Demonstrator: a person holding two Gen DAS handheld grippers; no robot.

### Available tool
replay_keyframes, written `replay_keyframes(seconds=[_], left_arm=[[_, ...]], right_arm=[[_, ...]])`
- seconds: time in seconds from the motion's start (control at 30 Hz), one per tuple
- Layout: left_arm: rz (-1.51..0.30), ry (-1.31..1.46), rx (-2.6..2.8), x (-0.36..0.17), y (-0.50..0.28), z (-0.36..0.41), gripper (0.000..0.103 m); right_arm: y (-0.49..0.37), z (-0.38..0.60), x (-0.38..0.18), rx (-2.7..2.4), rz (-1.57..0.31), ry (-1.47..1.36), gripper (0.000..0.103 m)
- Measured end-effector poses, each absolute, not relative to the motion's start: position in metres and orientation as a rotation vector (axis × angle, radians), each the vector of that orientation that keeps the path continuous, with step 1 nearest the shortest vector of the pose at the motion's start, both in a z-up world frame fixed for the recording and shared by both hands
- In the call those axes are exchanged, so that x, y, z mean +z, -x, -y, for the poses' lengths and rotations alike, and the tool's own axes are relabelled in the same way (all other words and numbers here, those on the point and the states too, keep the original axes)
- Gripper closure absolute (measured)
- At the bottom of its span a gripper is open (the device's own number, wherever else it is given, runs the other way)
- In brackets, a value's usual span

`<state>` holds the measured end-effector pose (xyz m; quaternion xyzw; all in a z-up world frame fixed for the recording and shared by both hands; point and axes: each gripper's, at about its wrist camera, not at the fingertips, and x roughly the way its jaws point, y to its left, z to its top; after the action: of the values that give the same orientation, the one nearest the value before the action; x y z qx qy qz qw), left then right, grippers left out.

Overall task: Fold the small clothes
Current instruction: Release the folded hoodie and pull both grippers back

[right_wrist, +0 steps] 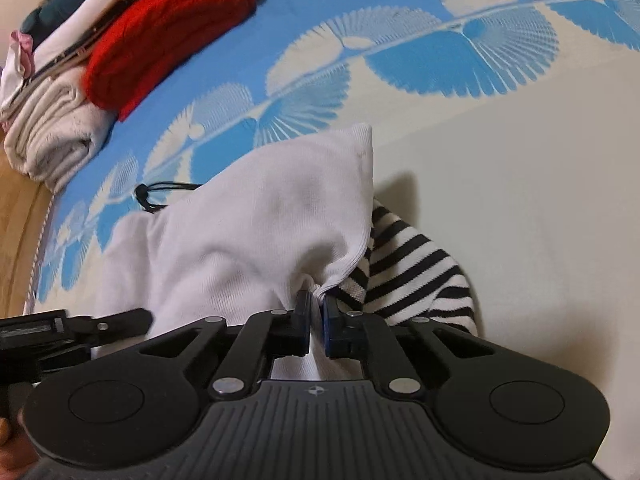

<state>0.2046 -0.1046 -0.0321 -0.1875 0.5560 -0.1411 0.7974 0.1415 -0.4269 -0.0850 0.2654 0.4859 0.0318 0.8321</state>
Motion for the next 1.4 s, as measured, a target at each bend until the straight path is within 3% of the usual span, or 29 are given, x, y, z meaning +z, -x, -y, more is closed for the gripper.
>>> replay_keyframes(seconds=[0.2, 0.27, 0.37, 0.4, 0.47, 0.6, 0.7, 0.8, 0.87, 0.93, 1.07, 1.1, 1.17, 1.33, 1.4], left_arm=[[-1.116, 0.315, -0.301, 0.014, -0.256, 0.065, 0.062], [-1.096, 0.331, -0.288, 0.012, -0.273, 0.044, 0.056], [-1.011, 0.361, -0.227, -0.007, -0.284, 0.004, 0.035], [-1.032, 0.373, -0.211, -0.02, -0.284, -0.008, 0.031], [-1.189, 0.387, -0.195, -0.04, -0.291, -0.019, 0.033], [-1.27, 0.421, -0.321, -0.052, -0.284, -0.014, 0.034], [-1.342, 0.226, -0.314, -0.071, -0.277, 0.004, 0.032], [-1.393, 0.19, -0.286, -0.086, -0.273, 0.003, 0.031], [-1.377, 0.219, -0.29, -0.076, -0.272, -0.003, 0.035], [-1.346, 0.224, -0.312, -0.063, -0.266, -0.006, 0.037], [-1.374, 0.13, -0.334, -0.071, -0.253, -0.002, 0.035], [-1.392, 0.099, -0.314, -0.081, -0.249, -0.001, 0.029], [-1.393, 0.088, -0.302, -0.087, -0.247, -0.004, 0.026], [-1.271, -0.007, -0.228, -0.051, -0.225, 0.002, 0.026], [-1.197, -0.045, -0.166, -0.029, -0.212, 0.005, 0.018]], right_arm=[[-0.177, 0.398, -0.06, 0.082, -0.915, -0.599, 0.098], [-0.191, 0.391, -0.058, 0.083, -0.886, -0.621, 0.098], [-0.212, 0.376, -0.062, 0.073, -0.877, -0.598, 0.098], [-0.217, 0.372, -0.066, 0.064, -0.887, -0.578, 0.098], [-0.227, 0.366, -0.081, 0.047, -0.935, -0.564, 0.099], [-0.237, 0.359, -0.093, 0.003, -0.959, -0.477, 0.099], [-0.239, 0.36, -0.101, 0.007, -0.969, -0.5, 0.098], [-0.235, 0.362, -0.097, -0.012, -0.965, -0.527, 0.084], [-0.229, 0.365, -0.092, 0.018, -0.963, -0.555, 0.054], [-0.223, 0.365, -0.091, 0.072, -0.992, -0.553, 0.048], [-0.214, 0.356, -0.107, 0.144, -1.139, -0.426, 0.05], [-0.212, 0.353, -0.113, 0.154, -1.177, -0.385, 0.052], [-0.208, 0.352, -0.121, 0.145, -1.21, -0.324, 0.075], [-0.191, 0.352, -0.1, -0.017, -1.126, -0.186, 0.072], [-0.176, 0.343, -0.076, -0.019, -1.023, -0.098, 0.072]])
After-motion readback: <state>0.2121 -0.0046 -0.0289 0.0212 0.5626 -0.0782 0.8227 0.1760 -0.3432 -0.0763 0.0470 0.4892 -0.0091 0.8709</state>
